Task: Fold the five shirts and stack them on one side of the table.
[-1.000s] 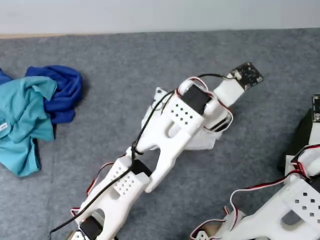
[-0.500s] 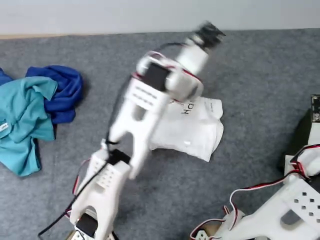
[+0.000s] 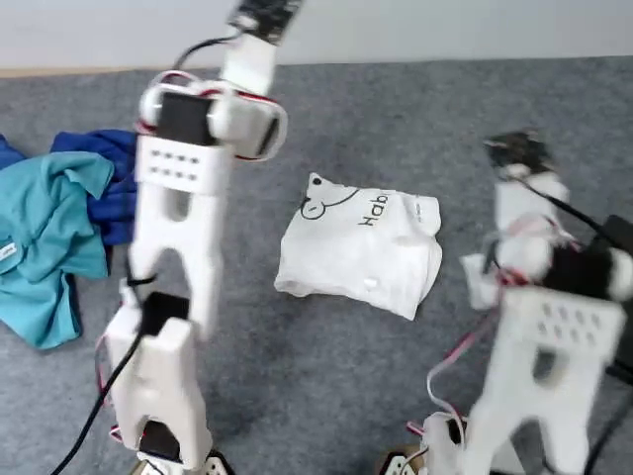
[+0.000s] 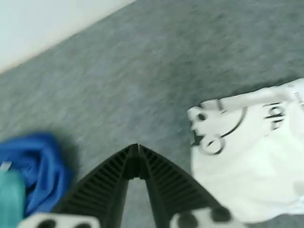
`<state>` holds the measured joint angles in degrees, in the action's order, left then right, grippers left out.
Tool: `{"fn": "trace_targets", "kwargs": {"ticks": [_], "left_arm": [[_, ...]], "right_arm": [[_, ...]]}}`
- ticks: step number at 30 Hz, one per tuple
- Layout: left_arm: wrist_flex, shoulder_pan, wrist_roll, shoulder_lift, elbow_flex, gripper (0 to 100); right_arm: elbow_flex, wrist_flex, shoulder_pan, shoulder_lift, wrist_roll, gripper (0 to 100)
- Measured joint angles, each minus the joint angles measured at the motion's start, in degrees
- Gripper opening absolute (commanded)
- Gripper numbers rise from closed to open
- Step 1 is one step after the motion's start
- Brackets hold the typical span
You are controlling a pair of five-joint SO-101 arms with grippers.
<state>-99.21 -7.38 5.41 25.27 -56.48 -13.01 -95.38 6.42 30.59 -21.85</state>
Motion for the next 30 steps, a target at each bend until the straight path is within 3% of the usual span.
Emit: {"fn": "trace_targets", "kwargs": {"ticks": [9,17,23,30], "left_arm": [[0.0,11.5,0.0,-19.2,21.8,0],[0.0,19.4,0.0,-27.5,31.6,0],[0.0,20.5,0.0,-27.8,32.0,0],[0.0,20.5,0.0,-27.8,32.0,0]], "right_arm": [[0.0,13.9,-13.7,-15.4,1.8,1.0],[0.0,17.8,-23.1,-20.5,4.0,1.0],[-0.4,25.1,-23.3,-28.7,4.3,1.0],[6.3,33.7,-13.8,-43.8,-1.5,1.0]]}}
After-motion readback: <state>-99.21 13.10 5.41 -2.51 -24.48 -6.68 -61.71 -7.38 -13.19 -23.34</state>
